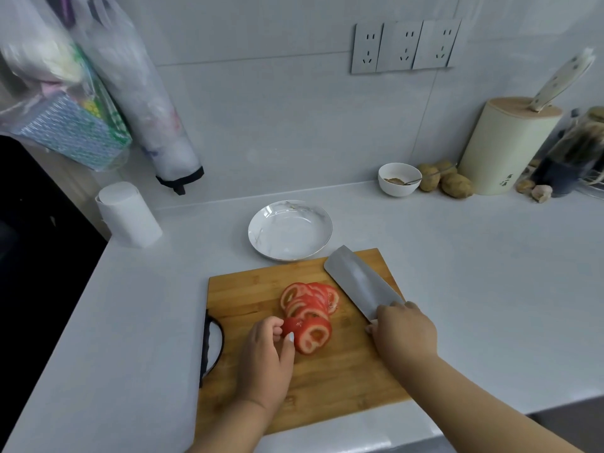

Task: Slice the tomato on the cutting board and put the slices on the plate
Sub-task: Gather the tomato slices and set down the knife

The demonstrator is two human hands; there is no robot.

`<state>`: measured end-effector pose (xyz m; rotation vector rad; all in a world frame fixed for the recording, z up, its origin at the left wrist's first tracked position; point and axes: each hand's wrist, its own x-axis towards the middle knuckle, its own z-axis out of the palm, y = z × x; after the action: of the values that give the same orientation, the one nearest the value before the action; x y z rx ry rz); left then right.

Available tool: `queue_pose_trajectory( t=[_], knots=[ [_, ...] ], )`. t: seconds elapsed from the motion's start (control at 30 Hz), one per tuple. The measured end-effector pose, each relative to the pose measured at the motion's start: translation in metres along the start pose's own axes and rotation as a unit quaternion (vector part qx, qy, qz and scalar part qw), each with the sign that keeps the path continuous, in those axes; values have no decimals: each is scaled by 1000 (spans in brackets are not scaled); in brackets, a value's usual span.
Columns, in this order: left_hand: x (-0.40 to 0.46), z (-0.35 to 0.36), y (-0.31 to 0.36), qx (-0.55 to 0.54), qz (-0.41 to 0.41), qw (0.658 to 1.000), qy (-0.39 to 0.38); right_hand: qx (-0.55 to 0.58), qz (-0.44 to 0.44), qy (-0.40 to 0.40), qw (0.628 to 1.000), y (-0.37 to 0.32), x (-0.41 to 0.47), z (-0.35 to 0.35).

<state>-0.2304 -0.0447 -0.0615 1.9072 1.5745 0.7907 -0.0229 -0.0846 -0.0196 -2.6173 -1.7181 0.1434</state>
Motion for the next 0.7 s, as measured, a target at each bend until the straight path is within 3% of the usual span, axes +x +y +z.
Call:
queue_pose_trajectory(
  t=[0.07,0.13,0.23,0.47,0.7],
  knots=[
    [3,-6,0,-19,-14,1000,-12,1,-27,43,999,-7,-1,-7],
    [8,-11,-1,-21,-35,999,-32,71,-56,56,994,-20,-1,-10],
    [14,-17,2,-20,-58,995,-85,179,-68,20,981,-43,-2,-6],
    [18,-20,1,-21,-45,991,-126,177,-73,-8,981,-62,-1,10],
    [18,-24,1,-28,-57,983,-170,249,-29,-72,965,-60,-2,10]
  ],
)
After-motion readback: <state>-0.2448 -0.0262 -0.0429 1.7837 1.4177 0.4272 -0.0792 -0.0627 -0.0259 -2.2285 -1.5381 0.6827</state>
